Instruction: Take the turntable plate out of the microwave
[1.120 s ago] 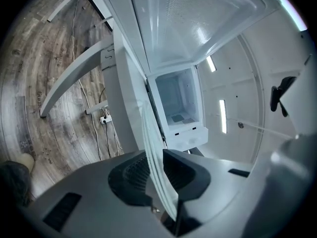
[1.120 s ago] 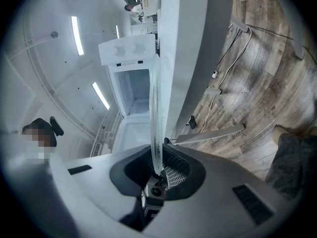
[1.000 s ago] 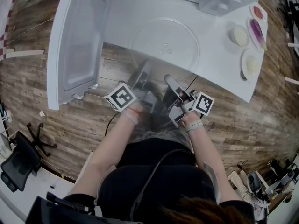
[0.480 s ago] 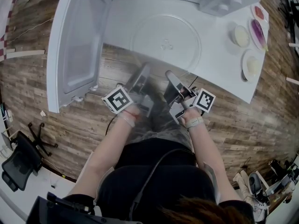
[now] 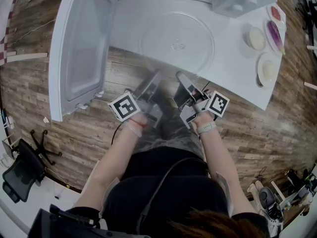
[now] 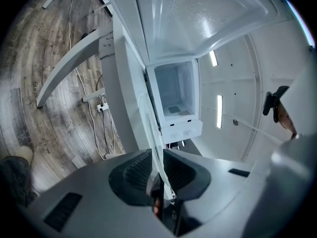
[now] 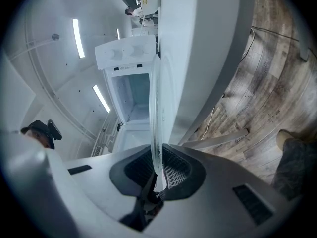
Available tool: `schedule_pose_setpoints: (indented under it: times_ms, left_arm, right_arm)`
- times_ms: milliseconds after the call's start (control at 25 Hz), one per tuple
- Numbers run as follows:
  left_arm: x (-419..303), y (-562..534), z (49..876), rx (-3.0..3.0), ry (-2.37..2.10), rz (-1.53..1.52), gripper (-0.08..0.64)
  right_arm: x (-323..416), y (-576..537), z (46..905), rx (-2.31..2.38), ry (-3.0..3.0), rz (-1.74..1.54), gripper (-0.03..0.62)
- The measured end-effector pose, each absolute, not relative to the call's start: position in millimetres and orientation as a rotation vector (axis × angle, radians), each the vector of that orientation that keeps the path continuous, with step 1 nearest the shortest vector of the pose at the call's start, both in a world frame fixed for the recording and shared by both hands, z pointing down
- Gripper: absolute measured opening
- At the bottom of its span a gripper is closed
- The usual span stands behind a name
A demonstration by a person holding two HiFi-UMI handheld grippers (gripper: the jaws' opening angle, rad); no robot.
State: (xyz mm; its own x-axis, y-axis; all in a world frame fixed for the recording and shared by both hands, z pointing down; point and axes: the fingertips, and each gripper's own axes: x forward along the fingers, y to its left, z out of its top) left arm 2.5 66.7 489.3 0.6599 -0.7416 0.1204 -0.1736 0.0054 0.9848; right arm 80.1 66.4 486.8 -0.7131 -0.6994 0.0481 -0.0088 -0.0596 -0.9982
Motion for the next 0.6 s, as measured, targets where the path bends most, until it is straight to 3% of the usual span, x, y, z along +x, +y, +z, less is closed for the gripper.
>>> schedule_pose_setpoints:
  times_ms: [600]
  left_arm:
    - [12.6, 68.2, 487.0, 1.392, -0.700, -0.643, 0.044]
  right_arm:
    - [82.8, 63.8, 486.2, -0.746, 1.701, -1.795, 0.054]
